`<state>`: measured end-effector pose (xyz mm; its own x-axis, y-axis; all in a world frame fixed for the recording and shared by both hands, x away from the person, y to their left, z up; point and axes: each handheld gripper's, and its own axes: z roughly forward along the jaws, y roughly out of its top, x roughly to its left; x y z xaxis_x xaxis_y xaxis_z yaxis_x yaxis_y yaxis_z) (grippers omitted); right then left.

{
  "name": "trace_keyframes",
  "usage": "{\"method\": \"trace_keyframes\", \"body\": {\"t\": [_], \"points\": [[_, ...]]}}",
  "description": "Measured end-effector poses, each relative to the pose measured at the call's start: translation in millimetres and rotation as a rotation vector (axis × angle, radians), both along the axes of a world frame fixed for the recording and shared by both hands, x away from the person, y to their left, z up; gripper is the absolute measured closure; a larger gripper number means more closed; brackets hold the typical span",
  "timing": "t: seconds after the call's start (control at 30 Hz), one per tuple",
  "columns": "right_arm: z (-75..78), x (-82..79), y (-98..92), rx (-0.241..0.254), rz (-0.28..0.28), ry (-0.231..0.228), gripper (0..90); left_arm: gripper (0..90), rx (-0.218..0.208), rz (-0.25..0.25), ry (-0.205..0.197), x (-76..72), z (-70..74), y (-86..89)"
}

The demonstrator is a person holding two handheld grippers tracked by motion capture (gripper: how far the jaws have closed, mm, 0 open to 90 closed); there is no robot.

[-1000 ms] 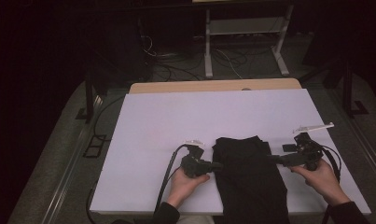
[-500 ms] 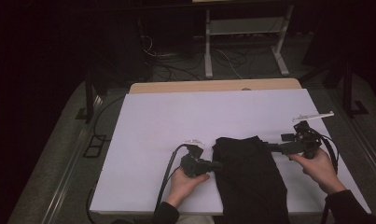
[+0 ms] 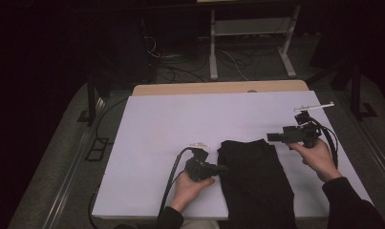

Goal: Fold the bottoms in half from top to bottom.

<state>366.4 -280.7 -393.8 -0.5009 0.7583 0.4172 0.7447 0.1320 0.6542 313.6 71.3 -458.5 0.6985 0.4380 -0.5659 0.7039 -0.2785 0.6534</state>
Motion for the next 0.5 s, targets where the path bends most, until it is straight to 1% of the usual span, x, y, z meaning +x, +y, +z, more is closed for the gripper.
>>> {"method": "trace_keyframes", "body": {"t": [0.03, 0.1, 0.3, 0.4, 0.5], "points": [[-1.1, 1.9, 0.4, 0.011, 0.000, 0.002, 2.4, 84.9, -0.001, -0.001, 0.003, 0.2, -0.1, 0.0], [-4.8, 5.8, 1.4, 0.023, -0.003, 0.017, 2.7, 84.9, 0.000, 0.000, 0.005, 0.5, -0.4, -0.1], [-19.6, 16.5, 6.0, 0.020, -0.014, 0.062, 2.7, 84.9, -0.005, 0.000, 0.005, 0.9, -0.9, -0.3], [-24.9, 19.5, 9.7, 0.013, -0.007, 0.076, 4.2, 84.9, -0.009, 0.000, 0.005, 1.0, -1.2, -0.4], [-29.2, 21.1, 14.1, 0.019, 0.012, 0.088, 5.5, 84.9, -0.010, -0.001, 0.007, 1.2, -1.5, -0.5]]}}
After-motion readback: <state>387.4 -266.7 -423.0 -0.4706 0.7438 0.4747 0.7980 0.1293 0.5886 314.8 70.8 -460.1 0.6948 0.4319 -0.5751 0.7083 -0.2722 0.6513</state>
